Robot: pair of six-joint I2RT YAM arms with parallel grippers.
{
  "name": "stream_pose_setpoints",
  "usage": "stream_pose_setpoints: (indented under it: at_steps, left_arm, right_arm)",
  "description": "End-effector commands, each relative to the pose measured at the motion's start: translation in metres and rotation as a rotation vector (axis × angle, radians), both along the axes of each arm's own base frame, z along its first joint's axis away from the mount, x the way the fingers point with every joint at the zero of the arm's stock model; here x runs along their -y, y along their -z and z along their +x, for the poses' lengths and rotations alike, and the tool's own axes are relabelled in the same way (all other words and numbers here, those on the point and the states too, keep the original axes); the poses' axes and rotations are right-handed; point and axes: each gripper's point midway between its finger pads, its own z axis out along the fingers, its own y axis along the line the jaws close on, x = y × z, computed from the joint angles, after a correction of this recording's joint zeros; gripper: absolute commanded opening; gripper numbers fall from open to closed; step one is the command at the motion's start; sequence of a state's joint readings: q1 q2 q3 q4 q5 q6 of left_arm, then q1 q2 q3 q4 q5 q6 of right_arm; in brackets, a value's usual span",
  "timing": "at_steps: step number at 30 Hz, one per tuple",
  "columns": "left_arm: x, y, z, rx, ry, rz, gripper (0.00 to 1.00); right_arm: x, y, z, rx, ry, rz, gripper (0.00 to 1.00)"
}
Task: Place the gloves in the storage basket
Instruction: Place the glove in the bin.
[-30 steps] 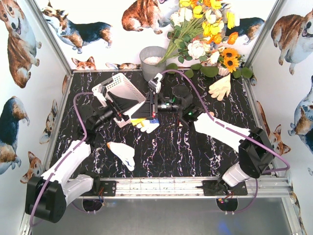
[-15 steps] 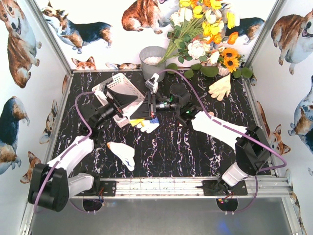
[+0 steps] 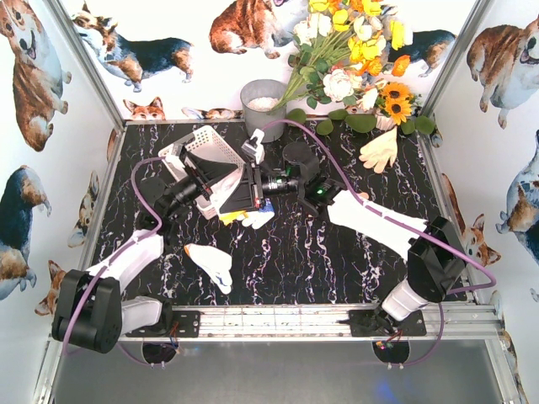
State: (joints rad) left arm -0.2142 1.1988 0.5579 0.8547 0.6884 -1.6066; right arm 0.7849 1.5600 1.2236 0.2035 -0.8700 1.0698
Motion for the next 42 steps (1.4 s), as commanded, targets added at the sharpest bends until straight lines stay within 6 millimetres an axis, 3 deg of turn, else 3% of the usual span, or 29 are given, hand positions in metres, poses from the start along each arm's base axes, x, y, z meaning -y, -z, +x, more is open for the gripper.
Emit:
stream_pose_setpoints:
  at_steps: [1,8,13,16,19,21,31,42]
  left_arm:
    - [-0.013,-0.015,0.012,0.094,-0.049,0.013,0.65]
    - [-0.025,-0.017,0.029,0.124,-0.083,0.046,0.35]
    - [-0.033,-0.009,0.045,0.125,-0.117,0.106,0.18]
    - [-0.043,0.002,0.060,0.115,-0.165,0.168,0.10]
    - [-0.050,0.019,0.076,0.090,-0.197,0.240,0.03]
    - [-0.056,0.019,0.089,0.104,-0.214,0.279,0.01]
    - [-0.075,0.057,0.145,0.117,-0.296,0.453,0.00]
    - [-0.089,0.093,0.206,0.194,-0.350,0.621,0.00]
  right_arm:
    - [0.000,-0.028,-0.025,0.088,-0.098,0.056,0.00]
    - [-0.004,0.000,-0.016,0.067,-0.080,-0.055,0.00]
    - [-0.017,0.026,0.010,0.063,-0.022,-0.188,0.00]
    - [-0.026,0.037,0.027,0.062,0.004,-0.220,0.00]
    - [-0.033,0.060,0.048,0.040,0.020,-0.265,0.00]
    - [-0.034,0.066,0.062,0.051,0.028,-0.280,0.00]
    - [-0.038,0.111,0.140,0.063,0.055,-0.322,0.00]
    - [-0.046,0.154,0.209,0.058,0.068,-0.327,0.00]
